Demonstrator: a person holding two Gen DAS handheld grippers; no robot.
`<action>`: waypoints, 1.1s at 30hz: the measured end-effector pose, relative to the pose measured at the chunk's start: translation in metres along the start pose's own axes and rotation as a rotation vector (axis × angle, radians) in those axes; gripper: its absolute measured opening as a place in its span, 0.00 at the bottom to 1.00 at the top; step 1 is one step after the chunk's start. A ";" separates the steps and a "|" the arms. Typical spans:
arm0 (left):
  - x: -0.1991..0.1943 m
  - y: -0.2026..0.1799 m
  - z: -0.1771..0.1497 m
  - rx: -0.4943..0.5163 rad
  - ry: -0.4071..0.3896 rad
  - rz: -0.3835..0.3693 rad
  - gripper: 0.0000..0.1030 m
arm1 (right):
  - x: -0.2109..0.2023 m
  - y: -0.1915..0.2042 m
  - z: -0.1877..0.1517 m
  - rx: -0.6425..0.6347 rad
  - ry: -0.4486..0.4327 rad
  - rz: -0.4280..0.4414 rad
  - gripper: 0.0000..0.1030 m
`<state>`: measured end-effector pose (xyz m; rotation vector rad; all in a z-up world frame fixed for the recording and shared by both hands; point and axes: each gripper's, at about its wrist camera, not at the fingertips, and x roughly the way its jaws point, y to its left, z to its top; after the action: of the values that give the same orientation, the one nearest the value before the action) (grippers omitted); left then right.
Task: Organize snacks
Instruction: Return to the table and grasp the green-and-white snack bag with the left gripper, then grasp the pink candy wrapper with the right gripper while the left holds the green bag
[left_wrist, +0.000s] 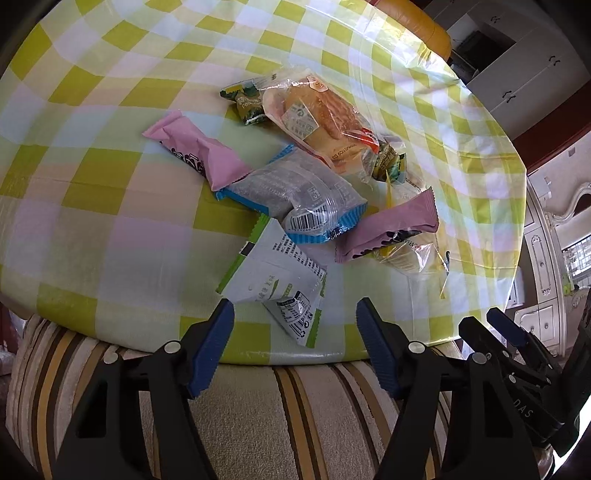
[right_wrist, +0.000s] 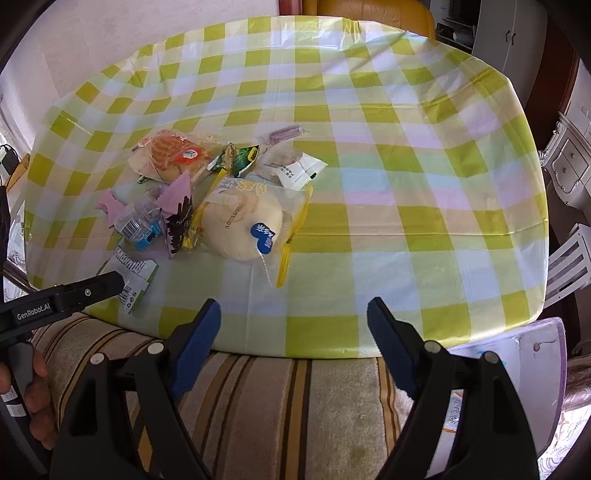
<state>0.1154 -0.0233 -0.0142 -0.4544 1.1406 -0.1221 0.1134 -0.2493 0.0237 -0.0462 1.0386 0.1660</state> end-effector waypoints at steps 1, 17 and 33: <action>0.001 -0.001 0.002 0.000 0.000 0.004 0.64 | 0.002 0.003 0.001 -0.002 0.000 0.008 0.79; 0.020 -0.009 0.026 0.086 -0.006 0.163 0.63 | 0.012 0.024 0.018 0.002 -0.019 0.071 0.79; -0.003 0.009 0.015 0.103 -0.063 0.149 0.40 | 0.025 0.060 0.047 -0.011 -0.078 0.131 0.79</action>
<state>0.1265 -0.0099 -0.0098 -0.2794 1.0971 -0.0360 0.1563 -0.1816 0.0290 0.0179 0.9629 0.2904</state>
